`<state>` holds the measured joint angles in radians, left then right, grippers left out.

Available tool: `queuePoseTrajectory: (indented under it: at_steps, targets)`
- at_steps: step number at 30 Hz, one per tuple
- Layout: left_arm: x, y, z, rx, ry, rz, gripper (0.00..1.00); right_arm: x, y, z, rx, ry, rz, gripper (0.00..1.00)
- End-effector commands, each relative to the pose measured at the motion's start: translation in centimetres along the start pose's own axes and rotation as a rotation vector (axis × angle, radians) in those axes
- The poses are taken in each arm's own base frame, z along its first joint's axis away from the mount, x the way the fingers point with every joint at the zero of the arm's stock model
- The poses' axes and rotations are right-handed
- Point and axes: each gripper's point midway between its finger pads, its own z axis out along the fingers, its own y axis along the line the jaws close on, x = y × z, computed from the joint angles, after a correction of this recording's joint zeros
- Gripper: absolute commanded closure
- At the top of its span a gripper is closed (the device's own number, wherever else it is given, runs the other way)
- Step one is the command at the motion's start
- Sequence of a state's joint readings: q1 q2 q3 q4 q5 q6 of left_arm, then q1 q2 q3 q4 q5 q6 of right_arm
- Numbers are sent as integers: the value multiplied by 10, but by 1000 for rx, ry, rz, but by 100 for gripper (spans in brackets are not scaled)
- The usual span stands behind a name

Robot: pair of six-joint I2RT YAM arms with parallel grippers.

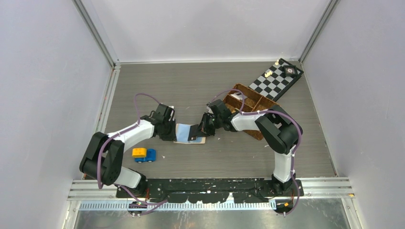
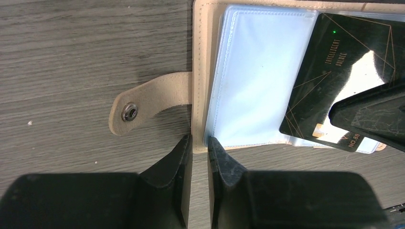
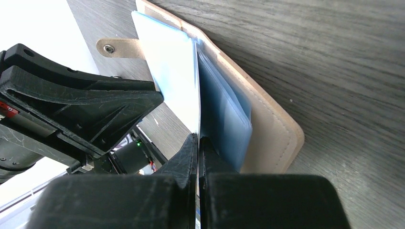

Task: Put the credit cards into the card holder
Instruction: Insert the credit card into the card holder.

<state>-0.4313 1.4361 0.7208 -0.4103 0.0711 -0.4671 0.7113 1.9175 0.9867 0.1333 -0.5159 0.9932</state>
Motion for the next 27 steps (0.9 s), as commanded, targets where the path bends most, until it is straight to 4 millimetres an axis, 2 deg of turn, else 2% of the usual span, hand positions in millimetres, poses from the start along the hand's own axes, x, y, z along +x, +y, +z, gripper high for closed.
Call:
queuePoseTrajectory:
  at_steps: [1,27]
  targets:
    - [-4,1,6,-10,-4,13,83,1,-1,6,-18,8,-8,99]
    - [-4,-2,8,8,4,22,83,17,-9,6,-10,54,-18,100]
